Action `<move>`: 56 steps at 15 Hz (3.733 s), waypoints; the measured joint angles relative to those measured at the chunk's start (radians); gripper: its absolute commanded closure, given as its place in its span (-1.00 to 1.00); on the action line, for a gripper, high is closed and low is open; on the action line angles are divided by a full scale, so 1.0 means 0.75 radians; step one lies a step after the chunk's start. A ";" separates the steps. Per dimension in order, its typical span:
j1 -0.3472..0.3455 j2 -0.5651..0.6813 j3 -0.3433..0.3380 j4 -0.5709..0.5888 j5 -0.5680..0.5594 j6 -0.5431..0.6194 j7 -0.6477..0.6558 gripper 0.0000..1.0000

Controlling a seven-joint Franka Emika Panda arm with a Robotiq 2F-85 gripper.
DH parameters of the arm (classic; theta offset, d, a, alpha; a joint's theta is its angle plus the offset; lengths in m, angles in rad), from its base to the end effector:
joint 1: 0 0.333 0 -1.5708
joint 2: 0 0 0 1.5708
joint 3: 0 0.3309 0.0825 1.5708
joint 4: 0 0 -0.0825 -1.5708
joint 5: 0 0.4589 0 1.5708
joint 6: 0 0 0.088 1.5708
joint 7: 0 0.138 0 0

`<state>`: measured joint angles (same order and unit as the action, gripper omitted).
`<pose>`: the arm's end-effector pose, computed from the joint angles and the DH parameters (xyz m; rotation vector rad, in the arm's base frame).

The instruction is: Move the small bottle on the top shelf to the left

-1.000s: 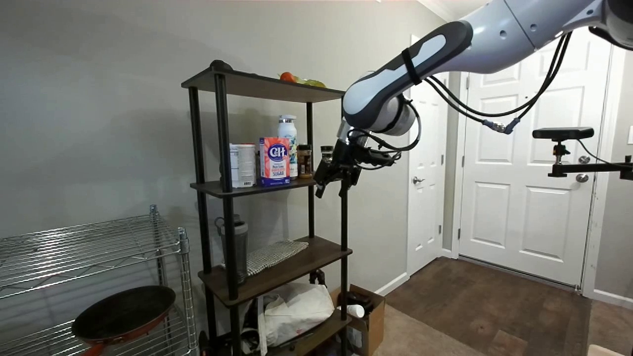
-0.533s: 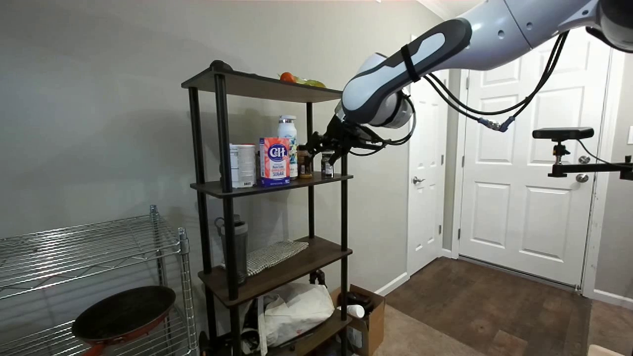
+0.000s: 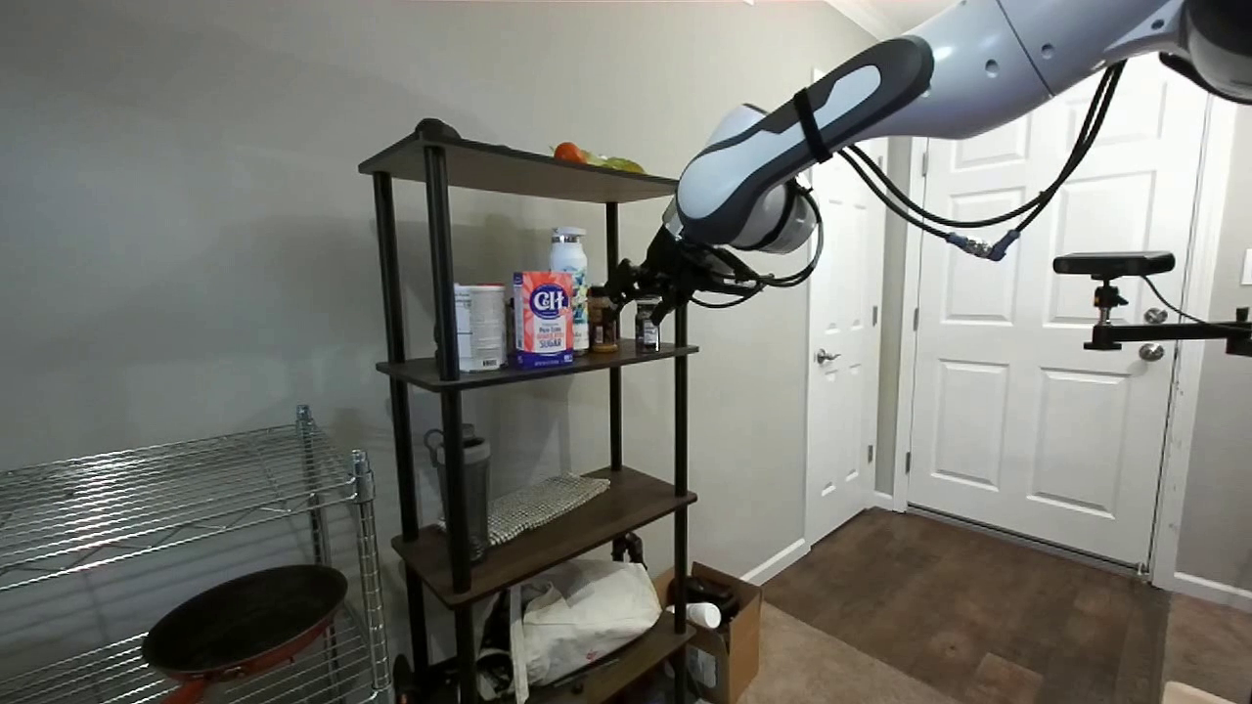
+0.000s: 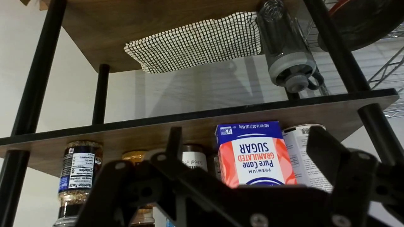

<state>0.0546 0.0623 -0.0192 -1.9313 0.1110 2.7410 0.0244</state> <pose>0.7132 0.0225 0.5035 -2.8330 0.1045 -1.1067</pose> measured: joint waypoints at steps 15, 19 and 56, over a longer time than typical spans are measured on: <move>0.546 0.682 -0.890 0.415 -0.362 0.552 1.154 -1.00; 0.730 0.870 -1.183 0.546 -0.257 0.541 1.359 -1.00; 0.536 1.291 -1.442 0.934 -0.099 0.540 1.496 0.43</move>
<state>0.4562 1.0302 -1.1005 -1.2306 0.0365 3.1461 1.1463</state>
